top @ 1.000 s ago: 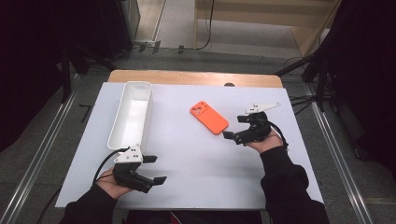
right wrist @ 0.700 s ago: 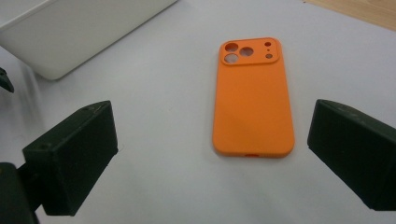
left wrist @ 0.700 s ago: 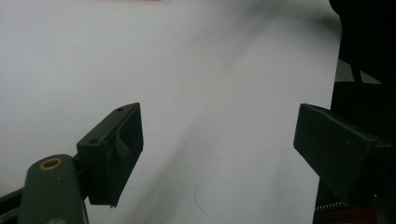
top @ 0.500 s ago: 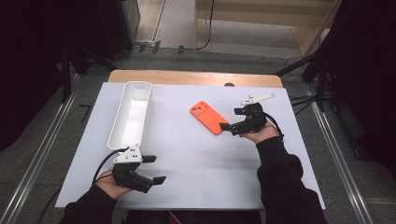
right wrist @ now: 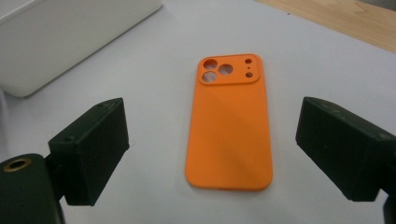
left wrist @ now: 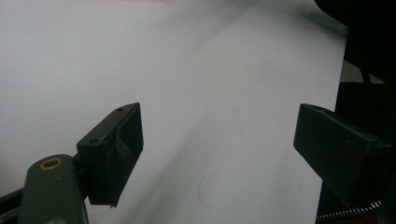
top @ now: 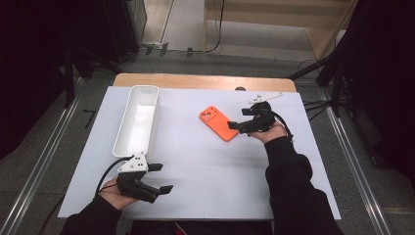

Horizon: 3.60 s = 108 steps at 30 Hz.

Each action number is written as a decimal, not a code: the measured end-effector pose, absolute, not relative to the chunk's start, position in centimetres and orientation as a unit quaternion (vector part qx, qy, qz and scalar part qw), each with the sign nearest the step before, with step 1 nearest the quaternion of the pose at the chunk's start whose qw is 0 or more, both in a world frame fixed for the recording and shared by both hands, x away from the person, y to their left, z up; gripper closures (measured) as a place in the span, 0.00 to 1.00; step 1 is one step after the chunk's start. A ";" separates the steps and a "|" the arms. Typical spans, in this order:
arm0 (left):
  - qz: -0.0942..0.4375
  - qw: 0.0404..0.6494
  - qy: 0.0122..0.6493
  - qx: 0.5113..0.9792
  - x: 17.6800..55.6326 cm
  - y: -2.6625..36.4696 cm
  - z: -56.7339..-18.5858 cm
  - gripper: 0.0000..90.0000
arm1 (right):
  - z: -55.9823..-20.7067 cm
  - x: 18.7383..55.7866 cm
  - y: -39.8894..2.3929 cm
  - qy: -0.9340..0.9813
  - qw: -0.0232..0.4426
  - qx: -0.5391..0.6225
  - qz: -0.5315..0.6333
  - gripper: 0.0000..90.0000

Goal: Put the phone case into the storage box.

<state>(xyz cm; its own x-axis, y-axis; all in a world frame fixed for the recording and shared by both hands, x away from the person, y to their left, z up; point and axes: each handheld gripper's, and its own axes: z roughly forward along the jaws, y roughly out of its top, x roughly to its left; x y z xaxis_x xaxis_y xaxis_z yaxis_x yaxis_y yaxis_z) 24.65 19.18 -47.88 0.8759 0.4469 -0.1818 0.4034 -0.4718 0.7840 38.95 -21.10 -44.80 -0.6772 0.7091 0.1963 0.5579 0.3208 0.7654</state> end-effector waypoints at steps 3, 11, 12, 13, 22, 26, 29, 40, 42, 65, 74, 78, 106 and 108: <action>0.025 0.449 0.249 0.858 24.6 19.2 -47.9 0.18 | -44.8 39.3 -20.9 0.809 0.090 0.391 0.429 0.09; 0.028 0.448 0.252 0.858 24.4 19.5 -47.9 0.18 | -45.5 40.6 -20.1 0.816 0.093 0.389 0.417 0.09; 0.030 0.449 0.253 0.857 24.3 19.5 -47.9 0.18 | -45.6 40.8 -20.0 0.815 0.095 0.391 0.416 0.09; 0.030 0.449 0.253 0.857 24.3 19.5 -47.9 0.18 | -45.7 40.9 -19.9 0.815 0.096 0.392 0.416 0.09; 0.030 0.450 0.255 0.855 24.2 19.6 -47.9 0.18 | -46.5 42.0 -19.1 0.816 0.098 0.395 0.410 0.09; 0.029 0.450 0.252 0.856 24.2 19.5 -47.9 0.18 | -46.9 42.2 -18.8 0.819 0.096 0.396 0.405 0.09; 0.029 0.450 0.249 0.857 24.2 19.4 -47.9 0.18 | -47.1 42.3 -18.6 0.818 0.094 0.398 0.404 0.09; 0.025 0.448 0.247 0.859 24.3 19.2 -47.9 0.18 | -47.9 42.8 -18.1 0.820 0.089 0.400 0.398 0.09; 0.025 0.448 0.246 0.859 24.3 19.2 -47.9 0.18 | -48.0 42.8 -18.1 0.822 0.088 0.400 0.397 0.09; 0.025 0.448 0.249 0.859 24.2 19.3 -47.9 0.18 | -50.1 43.3 -17.3 0.828 0.091 0.406 0.377 0.09; 0.025 0.448 0.248 0.859 24.2 19.3 -47.9 0.18 | -50.9 43.5 -17.2 0.830 0.091 0.410 0.368 0.09; 0.025 0.448 0.248 0.859 24.1 19.3 -47.9 0.18 | -51.4 43.5 -17.0 0.833 0.093 0.409 0.362 0.09; 0.025 0.448 0.248 0.859 24.2 19.3 -47.9 0.18 | -52.4 42.5 -15.7 0.842 0.145 0.394 0.339 0.13; 0.026 0.447 0.249 0.859 24.2 19.3 -47.9 0.18 | -52.5 42.4 -15.6 0.844 0.151 0.390 0.336 0.15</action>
<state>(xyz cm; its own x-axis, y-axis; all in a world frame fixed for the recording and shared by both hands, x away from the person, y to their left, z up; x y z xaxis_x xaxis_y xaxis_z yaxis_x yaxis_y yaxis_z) 24.16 19.28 -47.93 0.8751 0.4497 -0.1785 0.4040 -0.4761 0.7811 42.42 -15.63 -52.47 -0.6508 0.7592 0.0067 0.5567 0.4712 0.6841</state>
